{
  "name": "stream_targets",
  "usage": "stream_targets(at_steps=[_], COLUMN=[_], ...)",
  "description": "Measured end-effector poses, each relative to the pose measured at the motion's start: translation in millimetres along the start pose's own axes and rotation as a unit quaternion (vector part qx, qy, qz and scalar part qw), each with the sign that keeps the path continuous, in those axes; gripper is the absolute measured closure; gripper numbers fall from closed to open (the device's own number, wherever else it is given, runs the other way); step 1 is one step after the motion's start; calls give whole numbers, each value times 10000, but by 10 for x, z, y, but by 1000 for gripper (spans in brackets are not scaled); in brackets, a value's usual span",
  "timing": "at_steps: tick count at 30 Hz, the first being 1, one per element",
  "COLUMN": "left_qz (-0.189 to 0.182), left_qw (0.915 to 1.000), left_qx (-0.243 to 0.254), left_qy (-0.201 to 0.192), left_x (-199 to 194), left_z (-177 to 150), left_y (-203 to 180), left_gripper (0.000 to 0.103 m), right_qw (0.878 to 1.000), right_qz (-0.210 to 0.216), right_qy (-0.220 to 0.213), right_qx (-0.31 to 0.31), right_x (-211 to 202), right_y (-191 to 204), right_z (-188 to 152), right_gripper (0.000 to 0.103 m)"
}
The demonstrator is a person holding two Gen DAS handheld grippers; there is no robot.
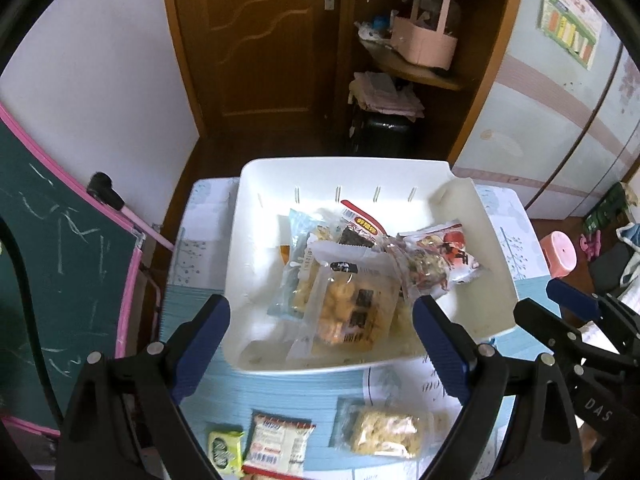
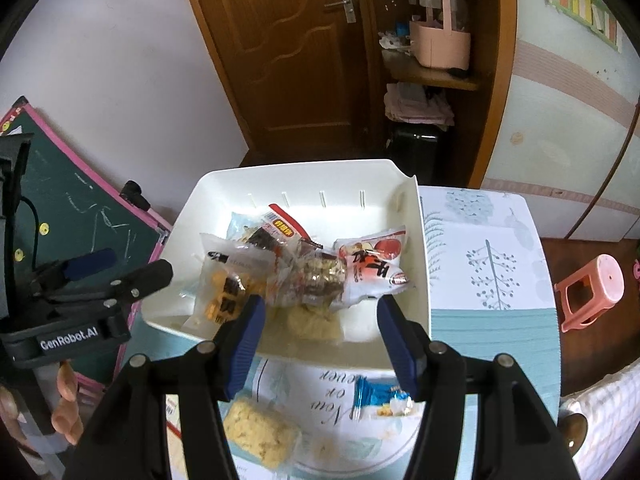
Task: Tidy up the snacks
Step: 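Withdraw both tools from the tray back toward the remaining snacks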
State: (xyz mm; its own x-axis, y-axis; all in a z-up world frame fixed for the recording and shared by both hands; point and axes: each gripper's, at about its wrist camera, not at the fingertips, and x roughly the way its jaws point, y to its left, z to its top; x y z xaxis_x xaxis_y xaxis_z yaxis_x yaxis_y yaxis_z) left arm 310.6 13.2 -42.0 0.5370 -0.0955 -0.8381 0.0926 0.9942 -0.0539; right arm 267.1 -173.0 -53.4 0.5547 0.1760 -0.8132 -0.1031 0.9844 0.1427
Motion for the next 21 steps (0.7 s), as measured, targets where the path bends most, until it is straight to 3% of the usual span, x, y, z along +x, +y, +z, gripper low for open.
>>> stream_targets(at_steps=[7,13,21], left_qz=[-171,-280,-516], left_qw=[9994,9987,9977], left_qx=[79,180,423], left_qy=[-292,-386,-125], left_x=[-560,-849,-912], left_z=[-236,-646,-1536], left_y=[93,179,188], left_gripper=[11,6,5], right_qw=[9995,9987,9959], right_qz=[113,137,54], right_qy=[-273,-360,290], right_qx=[-110,-339,-857], right_x=[-511,-853,-795], right_y=[39,75,138], right_z=[-226,-682,-1696], right_gripper=[44,39,39])
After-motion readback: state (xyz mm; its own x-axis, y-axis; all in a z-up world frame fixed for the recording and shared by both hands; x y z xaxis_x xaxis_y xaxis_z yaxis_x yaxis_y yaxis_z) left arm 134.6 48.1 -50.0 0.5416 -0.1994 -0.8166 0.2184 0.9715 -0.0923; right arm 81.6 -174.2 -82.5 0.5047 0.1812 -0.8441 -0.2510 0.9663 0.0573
